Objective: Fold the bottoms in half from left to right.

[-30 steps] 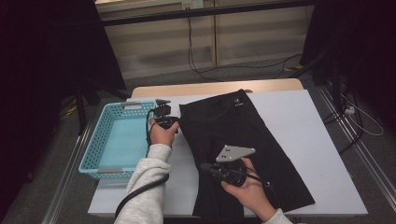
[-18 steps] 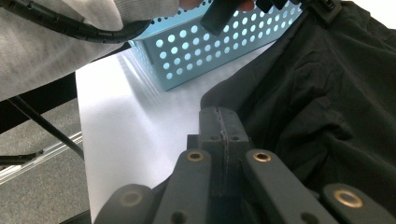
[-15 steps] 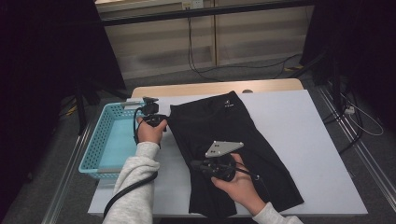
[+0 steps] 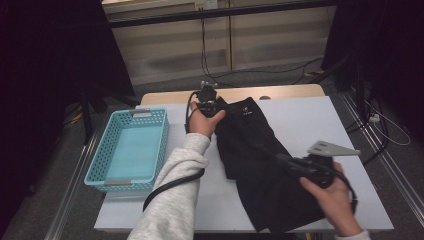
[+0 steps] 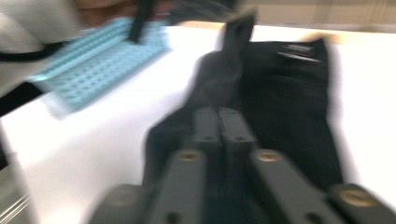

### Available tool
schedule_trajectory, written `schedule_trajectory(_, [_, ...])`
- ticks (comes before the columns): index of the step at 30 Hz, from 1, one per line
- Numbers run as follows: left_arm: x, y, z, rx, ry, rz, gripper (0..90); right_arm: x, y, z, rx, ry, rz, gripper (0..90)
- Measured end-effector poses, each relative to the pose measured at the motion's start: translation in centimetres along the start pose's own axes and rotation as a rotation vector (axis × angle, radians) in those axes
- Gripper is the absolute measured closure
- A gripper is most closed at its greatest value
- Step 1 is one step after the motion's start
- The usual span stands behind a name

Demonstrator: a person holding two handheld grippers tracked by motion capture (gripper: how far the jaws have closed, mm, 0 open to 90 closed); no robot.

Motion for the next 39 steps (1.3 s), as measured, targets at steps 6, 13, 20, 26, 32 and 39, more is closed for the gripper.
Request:
schedule_trajectory(6, [-0.2,1.5,-2.8,0.059,0.041,0.027,22.3,-0.1,-1.8,-2.6,-0.034,0.087,-0.084,52.1])
schedule_trajectory(13, [-2.1,3.8,-6.1,0.113,0.058,0.047,15.2,0.8,-2.6,-4.8,-0.051,0.165,-0.121,41.9])
schedule_trajectory(20, [-3.7,4.5,-8.7,0.135,0.058,0.047,13.2,-0.7,-4.5,-6.2,-0.013,0.181,-0.182,48.5])
schedule_trajectory(26, [-4.0,4.5,-10.2,0.169,0.059,0.046,12.8,-0.5,-4.7,-8.1,0.007,0.238,-0.196,56.7])
schedule_trajectory(32, [-4.2,4.5,-11.5,0.187,0.058,0.031,12.4,0.2,-4.6,-9.3,0.022,0.283,-0.183,71.6])
schedule_trajectory(39, [-4.7,4.9,-12.4,0.196,0.045,0.029,12.4,-0.7,-5.2,-8.9,0.036,0.270,-0.191,90.0])
Point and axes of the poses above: each handheld gripper's, and its own axes: x roughly forward along the jaws, z roughly out of its top, y roughly to its left, the point moved 10 cm from there along x, roughly forward along the jaws, and after that the axes turned 1 degree about -x, right-handed, at the moved point
